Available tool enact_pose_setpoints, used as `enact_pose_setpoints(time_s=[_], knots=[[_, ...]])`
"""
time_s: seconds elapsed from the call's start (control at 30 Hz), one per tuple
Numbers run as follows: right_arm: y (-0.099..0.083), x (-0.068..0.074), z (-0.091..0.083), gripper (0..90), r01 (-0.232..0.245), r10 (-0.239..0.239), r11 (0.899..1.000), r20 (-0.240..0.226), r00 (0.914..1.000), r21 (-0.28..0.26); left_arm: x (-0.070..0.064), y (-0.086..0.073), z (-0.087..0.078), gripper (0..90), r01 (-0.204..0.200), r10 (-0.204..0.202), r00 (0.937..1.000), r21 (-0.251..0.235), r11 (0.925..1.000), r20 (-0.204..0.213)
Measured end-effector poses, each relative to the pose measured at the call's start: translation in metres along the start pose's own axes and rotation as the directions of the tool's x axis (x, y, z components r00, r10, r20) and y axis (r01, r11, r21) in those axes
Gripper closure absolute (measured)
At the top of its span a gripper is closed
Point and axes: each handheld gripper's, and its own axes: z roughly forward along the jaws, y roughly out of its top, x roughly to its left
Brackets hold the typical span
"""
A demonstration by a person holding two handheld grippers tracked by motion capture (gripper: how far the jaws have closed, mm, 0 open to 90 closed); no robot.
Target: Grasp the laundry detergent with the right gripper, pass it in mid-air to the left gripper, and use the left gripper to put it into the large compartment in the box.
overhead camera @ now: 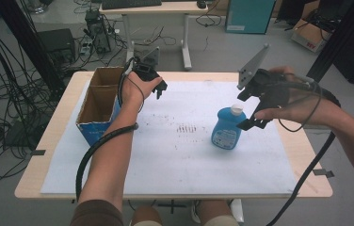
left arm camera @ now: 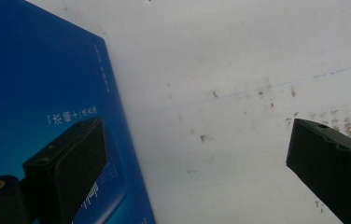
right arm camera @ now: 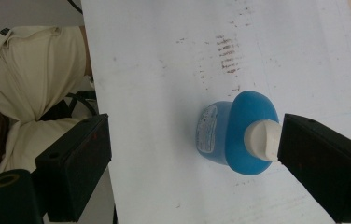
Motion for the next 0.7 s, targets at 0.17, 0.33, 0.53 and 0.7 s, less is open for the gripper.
enact_pose_setpoints(time_s=[0.17, 0.33, 0.53, 0.7], knots=[[-0.0002, 0.0006, 0.0019, 9.7, 0.002, -0.002, 1.000, -0.002, 1.0000, 0.003, 0.0018, -0.0013, -0.0022, 5.6, 0.003, -0.003, 1.0000, -0.004, 1.0000, 0.001], [-0.0012, 0.0011, 0.0026, 9.7, -0.003, 0.003, 1.000, 0.000, 1.0000, 0.002, 0.0024, -0.0019, -0.0032, 5.6, 0.008, -0.008, 1.0000, -0.013, 0.9999, 0.000], [-0.0046, 0.0013, 0.0021, 9.7, -0.010, 0.010, 1.000, 0.004, 0.9999, 0.000, 0.0019, -0.0022, -0.0042, 5.6, 0.003, -0.003, 1.0000, -0.009, 1.0000, 0.000], [-0.0087, 0.0025, -0.0015, 9.7, -0.015, 0.015, 1.000, 0.018, 0.9997, -0.006, 0.0008, -0.0026, -0.0057, 5.6, 0.004, -0.004, 1.0000, -0.015, 0.9999, 0.001]])
